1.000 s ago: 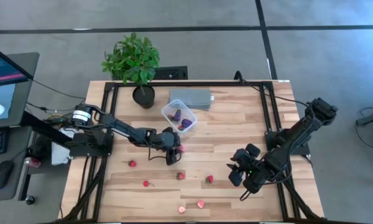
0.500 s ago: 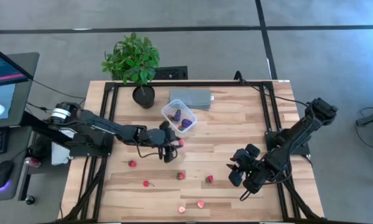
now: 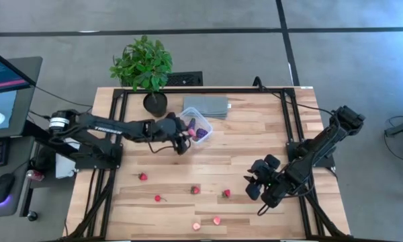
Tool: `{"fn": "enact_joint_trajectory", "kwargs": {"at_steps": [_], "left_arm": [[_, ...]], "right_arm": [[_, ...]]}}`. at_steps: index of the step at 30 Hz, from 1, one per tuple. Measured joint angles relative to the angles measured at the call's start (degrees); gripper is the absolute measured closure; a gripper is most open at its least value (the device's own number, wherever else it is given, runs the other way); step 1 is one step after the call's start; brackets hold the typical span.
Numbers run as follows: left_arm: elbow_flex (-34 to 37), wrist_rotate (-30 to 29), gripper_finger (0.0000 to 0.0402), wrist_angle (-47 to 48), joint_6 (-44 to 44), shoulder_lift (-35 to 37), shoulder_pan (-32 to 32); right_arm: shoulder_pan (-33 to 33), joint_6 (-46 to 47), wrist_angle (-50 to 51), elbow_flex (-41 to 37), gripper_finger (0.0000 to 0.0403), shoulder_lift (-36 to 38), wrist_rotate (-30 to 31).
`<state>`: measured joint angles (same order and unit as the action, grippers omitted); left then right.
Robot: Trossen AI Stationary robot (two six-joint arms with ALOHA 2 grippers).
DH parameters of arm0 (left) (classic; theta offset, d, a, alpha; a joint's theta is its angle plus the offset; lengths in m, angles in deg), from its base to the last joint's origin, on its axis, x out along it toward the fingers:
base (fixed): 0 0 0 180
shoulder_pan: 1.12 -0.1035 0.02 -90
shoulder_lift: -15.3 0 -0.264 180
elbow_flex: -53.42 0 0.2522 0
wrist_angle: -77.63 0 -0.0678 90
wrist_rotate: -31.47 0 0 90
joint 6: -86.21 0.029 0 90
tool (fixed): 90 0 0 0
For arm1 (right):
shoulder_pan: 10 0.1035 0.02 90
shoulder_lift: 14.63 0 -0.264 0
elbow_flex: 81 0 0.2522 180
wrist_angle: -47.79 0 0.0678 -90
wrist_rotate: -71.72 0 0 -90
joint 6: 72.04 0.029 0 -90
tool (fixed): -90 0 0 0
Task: Pick and placing Produce into tupperware
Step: Put the pink peach into the transparent bin
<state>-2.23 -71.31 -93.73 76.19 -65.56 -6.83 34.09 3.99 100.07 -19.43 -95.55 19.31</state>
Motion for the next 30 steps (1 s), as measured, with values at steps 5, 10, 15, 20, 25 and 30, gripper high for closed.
{"fn": "enact_joint_trajectory", "kwargs": {"at_steps": [5,10,15,20,25,30], "left_arm": [[0.0,2.3,0.0264,0.1,-1.1,0.0,-4.2],[-1.8,3.5,0.0264,1.4,-1.6,-0.8,-7.3],[-4.5,5.6,0.0264,2.9,-0.5,-4.3,-9.2],[-6.1,6.7,0.0264,3.2,-0.2,-7.1,-10.0],[-6.8,7.6,0.0264,3.1,0.3,-8.4,-10.1],[-6.8,7.0,0.0264,3.1,0.3,-8.4,-10.1]], "right_arm": [[0.0,0.0,0.0,0.0,0.0228,0.0,0.0],[-0.6,-1.5,0.0,0.0,0.0228,0.0,0.0],[-2.3,-3.2,0.0,0.0,0.0228,0.0,0.0],[-3.0,-4.1,-0.5,0.0,0.0228,0.0,0.0],[-3.0,-4.1,-0.4,0.0,0.0228,0.0,0.0],[-3.0,-4.1,-0.4,0.0,0.0228,0.0,0.0]]}}
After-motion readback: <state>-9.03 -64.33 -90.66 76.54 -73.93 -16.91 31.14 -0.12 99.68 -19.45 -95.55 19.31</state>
